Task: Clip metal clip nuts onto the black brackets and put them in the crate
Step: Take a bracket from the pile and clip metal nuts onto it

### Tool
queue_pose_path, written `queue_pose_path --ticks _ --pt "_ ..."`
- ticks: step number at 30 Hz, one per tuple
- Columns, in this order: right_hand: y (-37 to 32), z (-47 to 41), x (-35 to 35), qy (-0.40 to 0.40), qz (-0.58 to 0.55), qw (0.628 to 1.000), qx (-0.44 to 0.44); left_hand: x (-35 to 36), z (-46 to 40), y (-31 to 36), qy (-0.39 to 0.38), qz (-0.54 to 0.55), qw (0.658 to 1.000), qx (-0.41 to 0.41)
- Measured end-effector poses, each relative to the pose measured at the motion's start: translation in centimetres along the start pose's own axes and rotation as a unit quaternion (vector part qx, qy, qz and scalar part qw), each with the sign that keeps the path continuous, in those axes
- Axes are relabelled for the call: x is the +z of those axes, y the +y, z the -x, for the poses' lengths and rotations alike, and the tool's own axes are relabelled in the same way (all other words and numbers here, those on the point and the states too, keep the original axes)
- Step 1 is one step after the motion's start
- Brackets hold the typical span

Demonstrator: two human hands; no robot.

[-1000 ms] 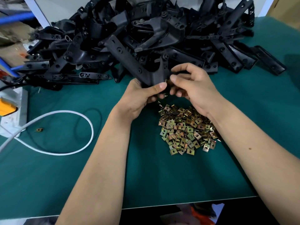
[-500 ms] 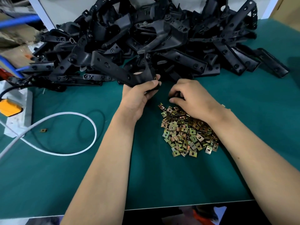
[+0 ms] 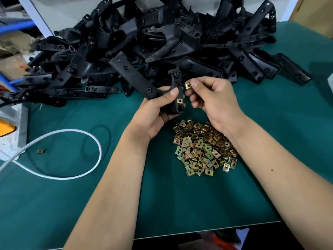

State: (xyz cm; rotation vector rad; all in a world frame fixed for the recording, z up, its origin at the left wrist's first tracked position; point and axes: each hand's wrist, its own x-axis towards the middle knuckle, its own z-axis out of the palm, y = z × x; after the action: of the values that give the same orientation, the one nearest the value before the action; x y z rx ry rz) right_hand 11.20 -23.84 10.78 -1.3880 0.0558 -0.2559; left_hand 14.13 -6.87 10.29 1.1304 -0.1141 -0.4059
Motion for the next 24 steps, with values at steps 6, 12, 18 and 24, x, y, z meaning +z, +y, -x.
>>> queue_pose_path --ticks 6,12,18,24 --pt "-0.13 0.35 0.62 0.028 -0.020 0.999 0.036 -0.08 -0.12 -0.17 -0.024 -0.036 0.999 0.001" --pt "-0.05 0.50 0.86 0.030 -0.025 0.998 0.043 -0.33 -0.17 -0.22 -0.039 -0.052 0.998 -0.002" --pt "-0.25 0.55 0.69 0.012 -0.039 0.998 0.055 -0.11 -0.13 -0.18 -0.036 -0.051 0.998 -0.001" --pt "-0.62 0.46 0.18 -0.015 -0.099 0.988 0.116 -0.03 0.01 -0.03 -0.049 -0.048 0.998 -0.001"
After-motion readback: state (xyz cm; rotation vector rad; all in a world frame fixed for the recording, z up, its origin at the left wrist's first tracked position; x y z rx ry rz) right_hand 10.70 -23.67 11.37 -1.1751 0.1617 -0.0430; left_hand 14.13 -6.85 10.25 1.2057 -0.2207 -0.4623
